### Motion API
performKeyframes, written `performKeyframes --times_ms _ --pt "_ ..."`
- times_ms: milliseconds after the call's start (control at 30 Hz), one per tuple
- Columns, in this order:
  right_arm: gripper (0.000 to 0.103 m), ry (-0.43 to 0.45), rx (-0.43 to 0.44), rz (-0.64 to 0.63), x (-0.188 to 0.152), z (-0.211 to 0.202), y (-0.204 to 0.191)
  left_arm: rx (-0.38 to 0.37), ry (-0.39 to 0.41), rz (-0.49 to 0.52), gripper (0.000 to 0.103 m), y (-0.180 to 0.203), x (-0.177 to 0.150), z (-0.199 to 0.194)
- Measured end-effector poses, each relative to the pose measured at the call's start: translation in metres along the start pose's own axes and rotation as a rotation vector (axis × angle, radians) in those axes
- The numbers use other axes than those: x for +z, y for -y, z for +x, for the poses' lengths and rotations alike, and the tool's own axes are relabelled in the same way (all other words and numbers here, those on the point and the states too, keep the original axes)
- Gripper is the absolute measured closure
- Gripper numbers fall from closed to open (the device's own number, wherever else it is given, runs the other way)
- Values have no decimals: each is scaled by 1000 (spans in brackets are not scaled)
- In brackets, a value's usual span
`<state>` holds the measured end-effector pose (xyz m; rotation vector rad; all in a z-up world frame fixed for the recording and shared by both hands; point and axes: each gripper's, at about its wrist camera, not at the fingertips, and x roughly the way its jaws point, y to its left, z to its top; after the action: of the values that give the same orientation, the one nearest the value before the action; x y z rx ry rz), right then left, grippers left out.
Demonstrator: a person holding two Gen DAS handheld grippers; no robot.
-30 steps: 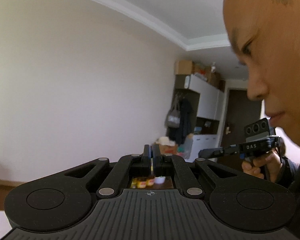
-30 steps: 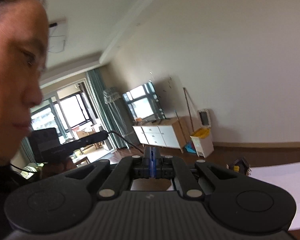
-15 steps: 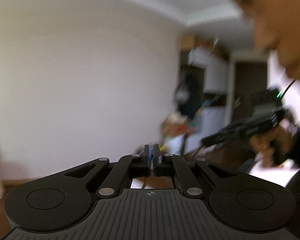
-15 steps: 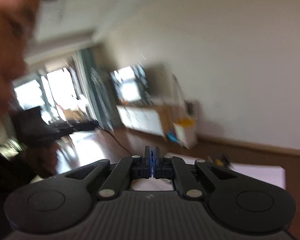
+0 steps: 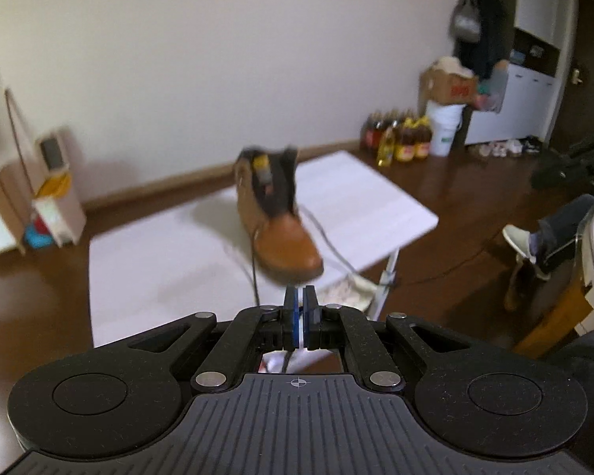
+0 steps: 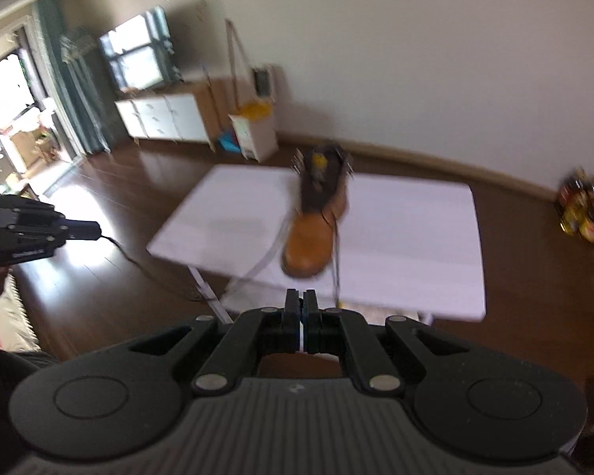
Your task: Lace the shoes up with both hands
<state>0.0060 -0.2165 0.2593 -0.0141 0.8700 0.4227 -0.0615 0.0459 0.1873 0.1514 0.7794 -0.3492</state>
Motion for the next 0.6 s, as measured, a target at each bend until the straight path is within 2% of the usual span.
performKeyframes --times_ms 100,200,367,600 --pt "101 -52 -27 20 -9 18 6 3 -33 -27 102 -15 1 14" --pt "101 -84 -17 52 -13 32 11 6 -33 -18 102 -16 9 26" --pt "101 -98 0 56 -5 42 17 4 -37 -4 102 -23 12 14" --pt "101 -141 5 49 6 55 28 2 -81 -7 102 -36 17 30"
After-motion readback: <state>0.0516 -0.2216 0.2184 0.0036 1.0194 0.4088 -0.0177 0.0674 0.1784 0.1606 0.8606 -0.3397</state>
